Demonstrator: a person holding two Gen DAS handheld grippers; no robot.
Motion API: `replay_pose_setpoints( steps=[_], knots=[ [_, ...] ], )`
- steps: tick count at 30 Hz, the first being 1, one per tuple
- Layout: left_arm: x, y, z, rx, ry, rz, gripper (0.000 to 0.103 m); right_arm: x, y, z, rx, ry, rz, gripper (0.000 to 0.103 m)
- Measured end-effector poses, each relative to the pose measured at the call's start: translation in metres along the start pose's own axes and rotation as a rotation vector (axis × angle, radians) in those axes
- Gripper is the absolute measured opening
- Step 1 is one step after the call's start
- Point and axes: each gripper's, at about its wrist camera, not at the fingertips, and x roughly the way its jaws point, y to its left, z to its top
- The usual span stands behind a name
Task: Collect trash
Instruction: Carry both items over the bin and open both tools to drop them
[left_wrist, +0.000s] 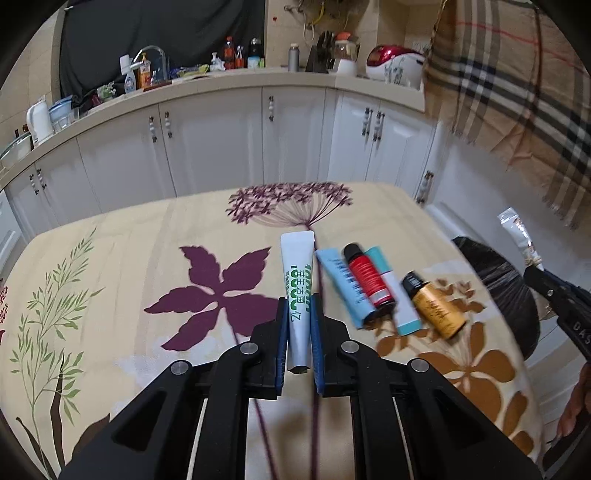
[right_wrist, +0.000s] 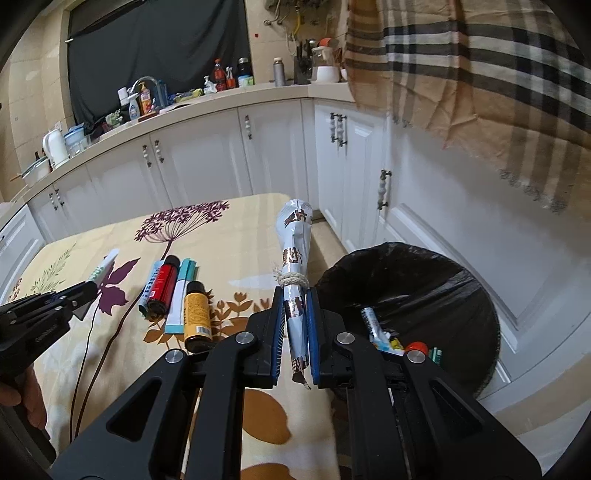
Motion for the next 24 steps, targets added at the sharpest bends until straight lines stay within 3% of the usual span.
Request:
replay_pose_setpoints(
  steps=[9,24],
  knots=[
    [-0.011,-0.050,0.015,0.063,-0.063,-0.071,0.012,-0.017,-0.031,0.004,0.037,-0.039,-0.064,0.011],
    [0.009,-0.146,0.029,0.168,-0.108,-0.129,0.012,-0.019,-0.092,0.006,0.083,-0.084,-0.207,0.011]
  ],
)
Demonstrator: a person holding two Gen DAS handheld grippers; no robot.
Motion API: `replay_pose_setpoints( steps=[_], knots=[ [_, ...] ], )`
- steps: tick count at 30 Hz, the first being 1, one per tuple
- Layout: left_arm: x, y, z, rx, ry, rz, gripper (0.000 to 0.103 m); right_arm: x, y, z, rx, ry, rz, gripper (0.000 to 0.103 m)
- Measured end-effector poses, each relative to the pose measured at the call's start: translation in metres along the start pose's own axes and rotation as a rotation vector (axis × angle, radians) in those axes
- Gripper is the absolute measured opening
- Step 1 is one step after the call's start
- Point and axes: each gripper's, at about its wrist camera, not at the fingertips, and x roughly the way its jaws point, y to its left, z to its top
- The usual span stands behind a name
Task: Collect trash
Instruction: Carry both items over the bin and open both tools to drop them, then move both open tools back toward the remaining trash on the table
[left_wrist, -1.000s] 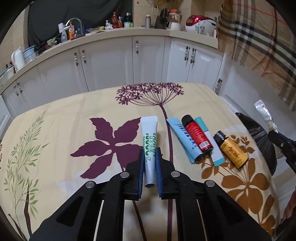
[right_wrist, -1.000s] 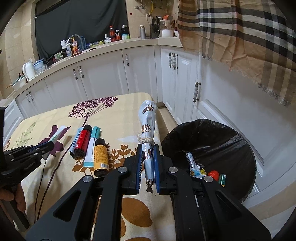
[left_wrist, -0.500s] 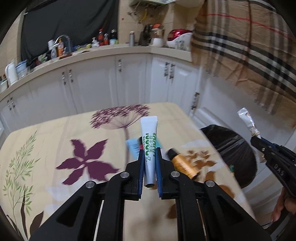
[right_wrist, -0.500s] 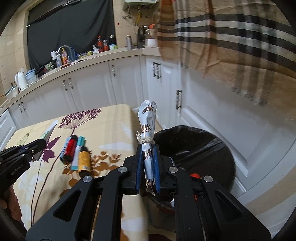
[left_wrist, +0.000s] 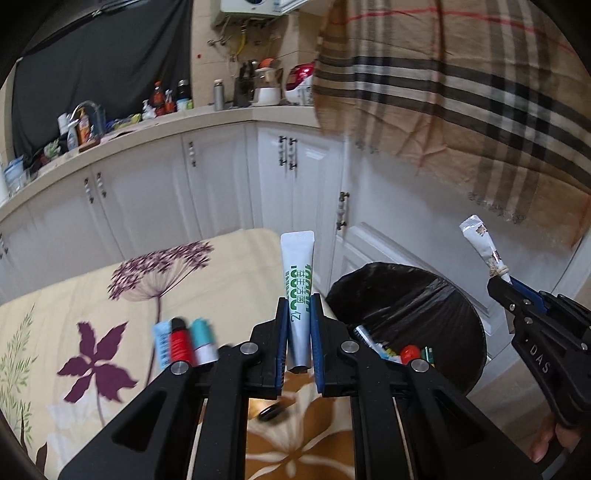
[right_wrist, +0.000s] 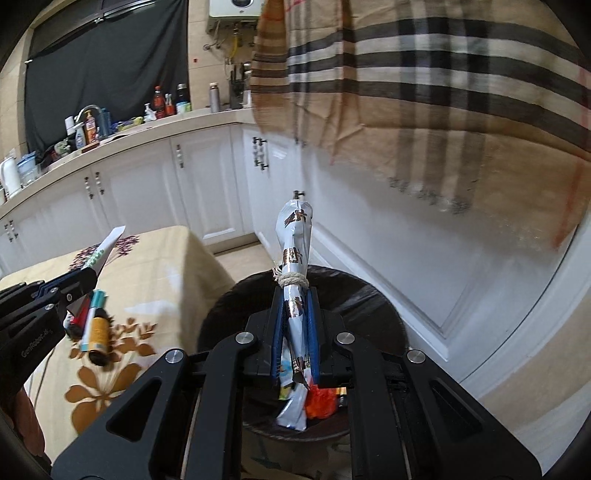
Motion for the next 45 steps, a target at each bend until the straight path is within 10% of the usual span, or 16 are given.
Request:
replay_pose_setpoints(
  steps=[15,21,29,45],
  knots=[
    [0.058,-0.063,0.017,0.089,0.029,-0.004,0.020,0.038,-0.025,-0.003,0.015,0.014,-0.047,0.013],
    [0.066,-0.063,0.016,0.075,0.057,-0.011,0.034,0.045,-0.032,-0.007,0.037,0.016,-0.068,0.029],
    [0.046,-0.041,0.011,0.037,0.053,0.002,0.050,0.030,-0.021,-0.008,0.028,0.009,-0.063,0.048],
    [-0.018,0.069,-0.032,-0.094,0.063,0.174,0.059,-0.002,0.059,-0.012,-0.054,0.025,0.110,0.049]
  ],
)
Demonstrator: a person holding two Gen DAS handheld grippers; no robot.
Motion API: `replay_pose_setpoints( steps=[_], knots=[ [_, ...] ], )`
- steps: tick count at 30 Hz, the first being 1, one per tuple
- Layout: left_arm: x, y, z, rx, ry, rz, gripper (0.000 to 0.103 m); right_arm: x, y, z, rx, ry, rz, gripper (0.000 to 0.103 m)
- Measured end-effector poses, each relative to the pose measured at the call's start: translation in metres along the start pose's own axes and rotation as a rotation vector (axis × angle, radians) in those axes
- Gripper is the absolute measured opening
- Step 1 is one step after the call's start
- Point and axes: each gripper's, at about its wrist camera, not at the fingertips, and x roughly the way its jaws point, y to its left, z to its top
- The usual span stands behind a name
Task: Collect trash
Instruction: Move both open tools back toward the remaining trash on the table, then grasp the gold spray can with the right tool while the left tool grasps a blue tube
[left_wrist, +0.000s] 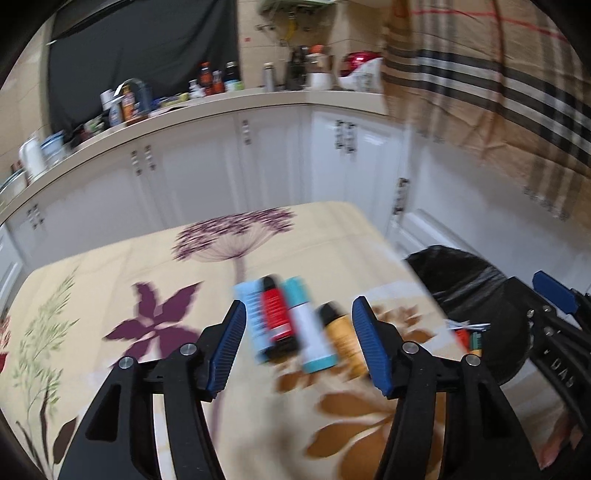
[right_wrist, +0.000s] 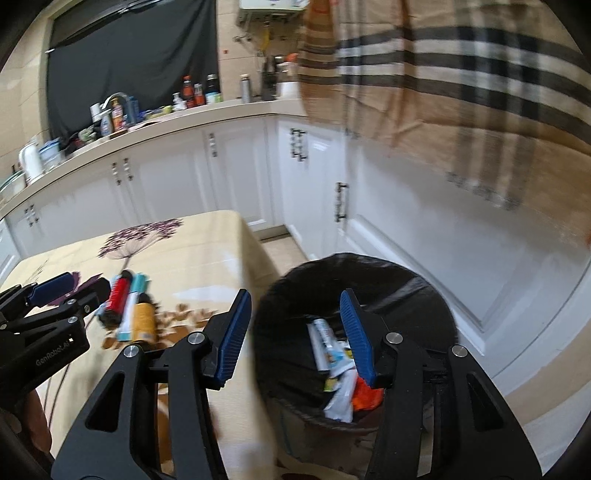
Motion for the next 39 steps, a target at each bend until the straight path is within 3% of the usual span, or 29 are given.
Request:
replay_pose_setpoints(
  steps=[10,19,33,39],
  knots=[
    [-0.012,0.077,-0.027,-0.094,0.039,0.109,0.059,0.002,0.061,-0.002,-0.081,0.025,0.087,0.049],
    [-0.016,0.124,-0.041,-0.153,0.054,0.168,0.059,0.016,0.098,-0.003,-0.142,0.063,0.120,0.049],
    [-0.011,0.150,-0.048,-0.196,0.076,0.184,0.059,0.054,0.122,-0.008,-0.195,0.189,0.125,0.047],
    [-0.008,0.148,-0.048,-0.197,0.082,0.170,0.059,0.063,0.126,-0.010,-0.211,0.233,0.137,0.032]
  ],
)
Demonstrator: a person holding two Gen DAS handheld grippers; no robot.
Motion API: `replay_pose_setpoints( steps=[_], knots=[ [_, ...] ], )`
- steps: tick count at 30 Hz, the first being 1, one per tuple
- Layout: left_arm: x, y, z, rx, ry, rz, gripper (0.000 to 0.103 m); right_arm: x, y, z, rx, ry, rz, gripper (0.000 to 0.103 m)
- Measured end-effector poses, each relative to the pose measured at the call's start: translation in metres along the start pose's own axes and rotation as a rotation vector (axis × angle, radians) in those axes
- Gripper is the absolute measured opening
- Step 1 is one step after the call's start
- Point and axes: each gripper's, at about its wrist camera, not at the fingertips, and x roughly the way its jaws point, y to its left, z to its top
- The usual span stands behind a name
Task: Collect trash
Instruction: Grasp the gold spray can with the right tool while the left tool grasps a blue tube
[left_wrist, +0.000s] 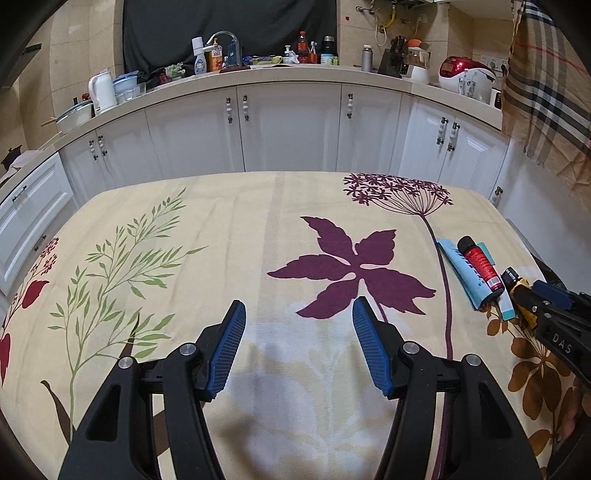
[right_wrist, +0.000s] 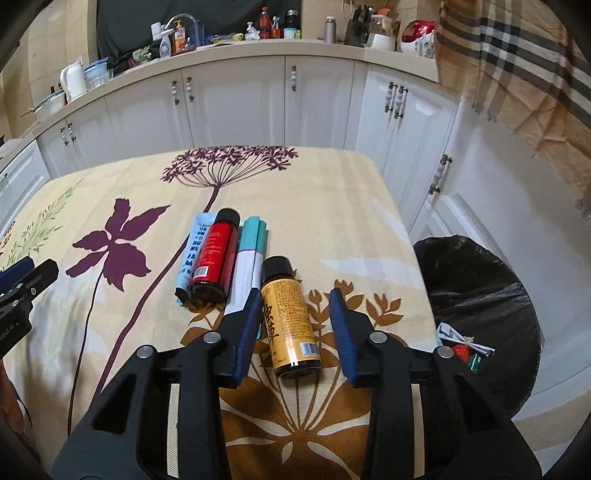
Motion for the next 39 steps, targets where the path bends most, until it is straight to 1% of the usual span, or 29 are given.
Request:
replay_pose_setpoints(
  steps=[1,5,10,21,27,33,37,39],
  knots=[
    [0.000,-0.002,0.000,0.003,0.001,-0.004,0.059,0.001,0.001,0.000,-0.003,0.004,0.004,0.025],
    [0.001,-0.010,0.001,0.010,0.003,-0.018,0.059,0.002,0.002,-0.001,-0.008,0.011,0.018,0.024],
    [0.003,-0.027,0.005,0.027,0.004,-0.046,0.059,-0.004,-0.005,-0.002,0.015,-0.009,0.019,0.024],
    [0.022,-0.078,0.019,0.072,0.028,-0.116,0.059,-0.023,-0.036,-0.004,0.070,-0.064,-0.004,0.024],
    [0.032,-0.098,0.029,0.087,0.030,-0.125,0.059,-0.031,-0.053,-0.004,0.096,-0.090,-0.018,0.024],
    [0.046,-0.114,0.034,0.118,0.045,-0.116,0.059,-0.033,-0.066,-0.005,0.122,-0.106,-0.016,0.024],
    [0.056,-0.121,0.033,0.142,0.072,-0.105,0.059,-0.033,-0.071,-0.006,0.132,-0.109,-0.014,0.024],
    [0.060,-0.121,0.032,0.141,0.096,-0.117,0.059,-0.033,-0.074,-0.007,0.138,-0.111,-0.013,0.024]
  ],
)
